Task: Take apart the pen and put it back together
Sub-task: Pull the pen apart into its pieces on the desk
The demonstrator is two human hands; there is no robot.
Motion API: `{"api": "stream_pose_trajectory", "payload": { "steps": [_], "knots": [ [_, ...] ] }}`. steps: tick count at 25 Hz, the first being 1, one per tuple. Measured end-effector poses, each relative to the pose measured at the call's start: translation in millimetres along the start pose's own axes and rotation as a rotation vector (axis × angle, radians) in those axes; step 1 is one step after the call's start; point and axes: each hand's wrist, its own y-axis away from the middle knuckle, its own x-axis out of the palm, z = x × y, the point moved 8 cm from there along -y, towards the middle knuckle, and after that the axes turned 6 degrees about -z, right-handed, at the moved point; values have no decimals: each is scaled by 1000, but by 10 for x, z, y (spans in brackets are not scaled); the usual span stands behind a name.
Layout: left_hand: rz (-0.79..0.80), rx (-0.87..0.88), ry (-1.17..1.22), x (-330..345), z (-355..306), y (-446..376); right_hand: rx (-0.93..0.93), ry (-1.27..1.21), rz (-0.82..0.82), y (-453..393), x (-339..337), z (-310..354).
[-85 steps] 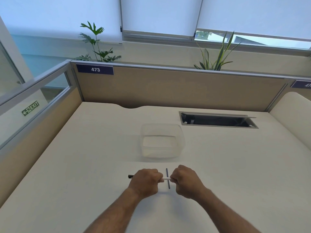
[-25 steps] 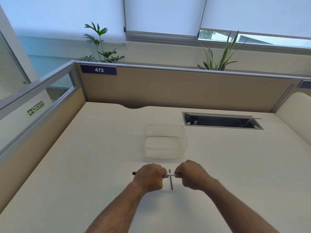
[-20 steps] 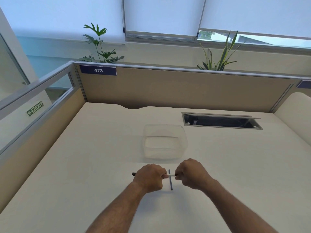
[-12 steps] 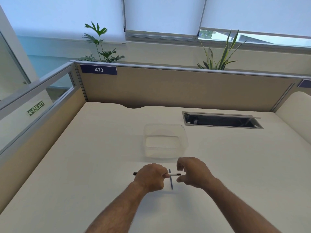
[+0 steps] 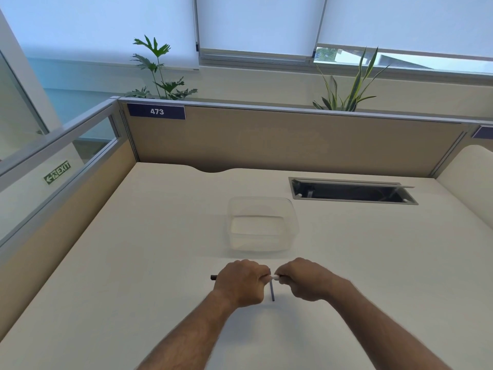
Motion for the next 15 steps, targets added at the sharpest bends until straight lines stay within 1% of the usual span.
{"api": "stream_pose_trajectory", "payload": {
  "steps": [5,10,13,15],
  "knots": [
    [13,5,-7,17,-9,-35,68,55,-152,-23,-91,11],
    [-6,6,17,21,-31,-46,230,-22,-329,-44,-193,-78],
    [-10,3,15,22,-40,-63,252,-96,-339,-36,-174,-100],
    [-10,5,7,11,-40,-67,217,-168,-259,-37,-113,-102]
  ]
}}
